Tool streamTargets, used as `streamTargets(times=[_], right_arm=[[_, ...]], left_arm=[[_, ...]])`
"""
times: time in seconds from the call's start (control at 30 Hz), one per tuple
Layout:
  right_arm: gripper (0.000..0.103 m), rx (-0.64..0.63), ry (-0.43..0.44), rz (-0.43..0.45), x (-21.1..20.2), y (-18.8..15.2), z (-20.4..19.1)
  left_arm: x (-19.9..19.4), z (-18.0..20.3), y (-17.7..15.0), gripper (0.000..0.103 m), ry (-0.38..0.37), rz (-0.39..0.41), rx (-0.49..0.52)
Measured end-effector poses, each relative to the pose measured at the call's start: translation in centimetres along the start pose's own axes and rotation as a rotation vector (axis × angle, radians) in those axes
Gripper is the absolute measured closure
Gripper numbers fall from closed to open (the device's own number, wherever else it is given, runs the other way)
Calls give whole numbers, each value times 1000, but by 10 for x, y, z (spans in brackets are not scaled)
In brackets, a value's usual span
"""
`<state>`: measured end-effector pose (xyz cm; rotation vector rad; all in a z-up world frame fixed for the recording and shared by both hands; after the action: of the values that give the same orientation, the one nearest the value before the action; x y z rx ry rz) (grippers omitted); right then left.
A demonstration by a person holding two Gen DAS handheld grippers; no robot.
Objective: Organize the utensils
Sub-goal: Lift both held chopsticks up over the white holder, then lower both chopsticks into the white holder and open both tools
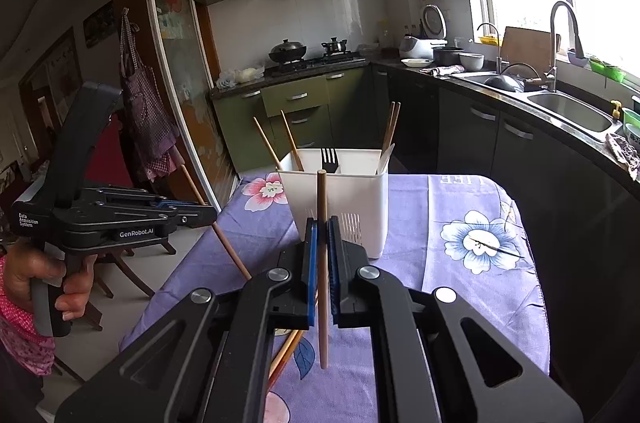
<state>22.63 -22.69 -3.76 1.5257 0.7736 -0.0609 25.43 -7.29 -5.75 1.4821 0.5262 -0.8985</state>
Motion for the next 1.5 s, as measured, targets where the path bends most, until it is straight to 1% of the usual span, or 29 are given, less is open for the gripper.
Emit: streamTargets(times=[0.13, 0.23, 0.37, 0.5, 0.57, 0.67, 0.73, 0.8, 0.83, 0.9, 1.0, 1.07, 1.2, 1.3, 1.37, 1.43, 1.5], right_arm=[[97, -15, 7, 25, -1, 26, -1], [97, -35, 7, 56, -4, 55, -4], [97, -57, 5, 108, -7, 97, -7], [97, -66, 5, 155, -6, 138, -5], [97, -65, 1, 189, -6, 159, -3], [97, -52, -7, 223, 3, 186, 6], [97, -46, -18, 234, 15, 198, 13], [97, -50, -39, 229, 32, 206, 21], [97, -54, -47, 223, 41, 208, 24], [97, -54, -55, 188, 64, 206, 32], [97, -38, -53, 120, 99, 189, 44], [97, -30, -54, 81, 119, 176, 51], [97, -20, -54, 21, 143, 151, 57], [96, -24, -57, -4, 152, 134, 57], [92, -28, -64, -2, 151, 132, 56], [91, -31, -62, 11, 141, 133, 52], [91, -38, -61, 42, 123, 133, 46]], left_arm=[[-6, 7, 18, 98, -22, 5, 8], [-16, 14, 38, 98, -33, 22, 20], [-34, 23, 71, 98, -47, 69, 29], [-59, 29, 111, 98, -52, 153, 32], [-71, 31, 131, 98, -47, 199, 32], [-79, 32, 154, 98, -33, 249, 30], [-75, 31, 166, 98, -18, 264, 24], [-60, 26, 176, 98, 11, 270, 14], [-53, 24, 177, 98, 22, 267, 8], [-30, 17, 177, 98, 27, 236, -12], [4, 9, 169, 98, 31, 165, -31], [19, 4, 162, 98, 43, 137, -33], [42, -5, 146, 97, 60, 87, -35], [50, -7, 137, 97, 69, 64, -33], [51, -9, 132, 97, 67, 53, -38], [46, -10, 130, 95, 70, 58, -43], [35, -10, 128, 92, 64, 73, -47]])
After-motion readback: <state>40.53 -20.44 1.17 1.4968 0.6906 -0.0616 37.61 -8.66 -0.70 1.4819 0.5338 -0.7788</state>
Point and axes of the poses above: each gripper's, at about its wrist camera, not at the fingertips, and x roughly the way its jaws point, z to its right, y to its top, the point moved 6 cm from there along x, roughly the way its jaws point, and after that the axes turned 3 degrees about -x, right-handed, at the moved point
